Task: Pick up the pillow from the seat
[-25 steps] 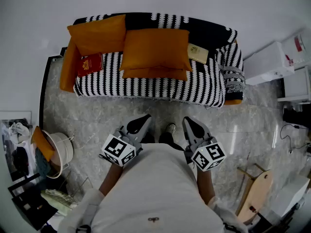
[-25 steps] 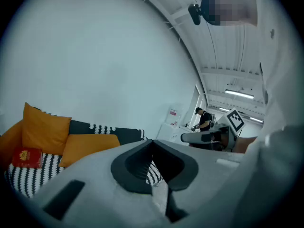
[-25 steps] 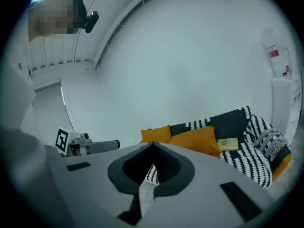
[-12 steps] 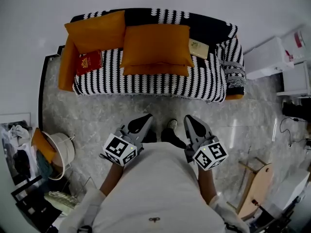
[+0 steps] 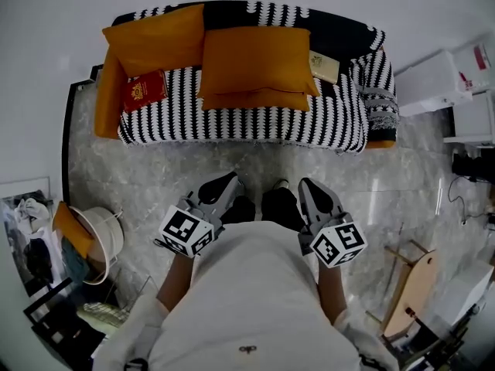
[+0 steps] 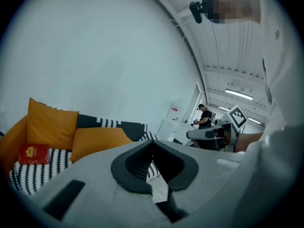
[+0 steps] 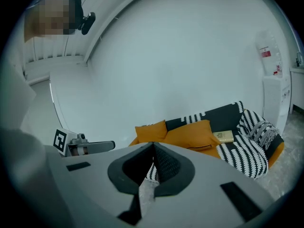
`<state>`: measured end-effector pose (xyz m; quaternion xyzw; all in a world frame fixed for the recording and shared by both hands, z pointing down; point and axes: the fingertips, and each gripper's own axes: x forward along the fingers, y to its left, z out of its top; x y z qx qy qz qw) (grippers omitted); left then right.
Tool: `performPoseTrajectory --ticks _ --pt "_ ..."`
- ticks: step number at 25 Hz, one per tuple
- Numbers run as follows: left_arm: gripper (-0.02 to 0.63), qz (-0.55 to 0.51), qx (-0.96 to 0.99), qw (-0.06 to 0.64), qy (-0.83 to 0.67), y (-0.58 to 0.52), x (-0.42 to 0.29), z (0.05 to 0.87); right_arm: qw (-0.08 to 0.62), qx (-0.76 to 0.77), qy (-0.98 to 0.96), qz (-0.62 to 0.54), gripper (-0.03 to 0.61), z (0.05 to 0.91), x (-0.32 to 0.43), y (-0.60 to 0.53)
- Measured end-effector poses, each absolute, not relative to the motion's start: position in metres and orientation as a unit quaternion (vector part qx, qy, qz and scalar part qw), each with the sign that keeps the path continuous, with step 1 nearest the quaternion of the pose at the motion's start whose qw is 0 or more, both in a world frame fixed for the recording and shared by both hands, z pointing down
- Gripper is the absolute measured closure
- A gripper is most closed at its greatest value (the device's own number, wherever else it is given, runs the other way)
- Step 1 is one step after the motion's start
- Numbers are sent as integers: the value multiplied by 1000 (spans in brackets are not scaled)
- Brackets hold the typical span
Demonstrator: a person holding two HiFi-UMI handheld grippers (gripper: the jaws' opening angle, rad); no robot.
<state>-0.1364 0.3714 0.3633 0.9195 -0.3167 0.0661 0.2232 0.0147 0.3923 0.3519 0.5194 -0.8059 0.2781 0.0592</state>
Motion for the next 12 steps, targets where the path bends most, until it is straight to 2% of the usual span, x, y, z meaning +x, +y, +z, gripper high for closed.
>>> performPoseTrajectory --ticks 12 --pt "603 73 902 263 -335 340 -130 376 74 534 -784 308 572 375 32 371"
